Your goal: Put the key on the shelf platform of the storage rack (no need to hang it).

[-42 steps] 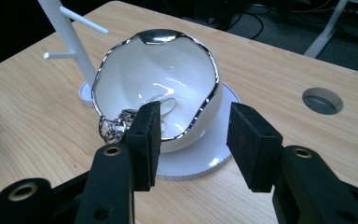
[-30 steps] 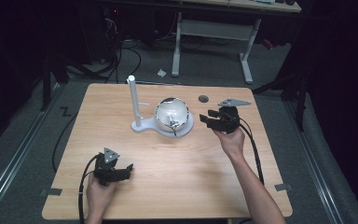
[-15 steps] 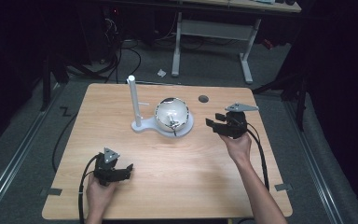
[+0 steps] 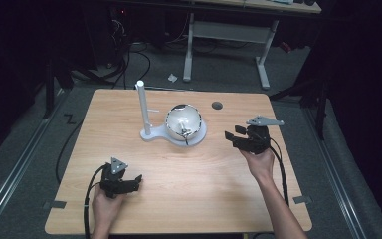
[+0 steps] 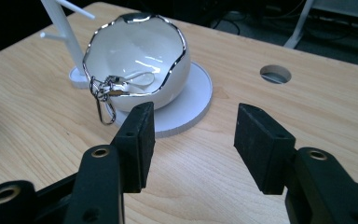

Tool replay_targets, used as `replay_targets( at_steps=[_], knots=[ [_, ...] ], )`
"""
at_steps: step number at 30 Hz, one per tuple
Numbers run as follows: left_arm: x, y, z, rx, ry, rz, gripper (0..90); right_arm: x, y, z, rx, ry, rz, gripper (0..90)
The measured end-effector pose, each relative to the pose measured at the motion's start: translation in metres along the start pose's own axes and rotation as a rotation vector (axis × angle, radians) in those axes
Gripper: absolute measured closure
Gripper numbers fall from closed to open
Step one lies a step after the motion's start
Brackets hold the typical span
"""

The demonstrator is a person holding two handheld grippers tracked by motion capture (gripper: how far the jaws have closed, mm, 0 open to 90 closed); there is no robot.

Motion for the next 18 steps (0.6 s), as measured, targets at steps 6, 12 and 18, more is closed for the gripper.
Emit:
replay_targets(
  at_steps=[6,12,18],
  knots=[
    [0.0,0.0,0.0,0.0,0.0,0.0,16.8,0.011,-0.009,-0.007,0.018,0.011,0.024,48.1],
    [0.0,0.0,0.0,0.0,0.0,0.0,16.7,0.017,-0.012,-0.011,0.021,0.025,0.025,48.1],
    [0.0,0.0,0.0,-0.001,-0.001,0.0,16.8,0.018,-0.012,-0.02,0.03,0.008,0.015,48.6]
  ],
)
Point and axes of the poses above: each handheld gripper's, and its own axes: z roughly forward along the jaws, x roughly out of its underside, y roughly to its left, the point moved 9 cm from there along z, roughly forward along the jaws, and after that the axes turned 8 degrees about x, right-handed, at the moved point
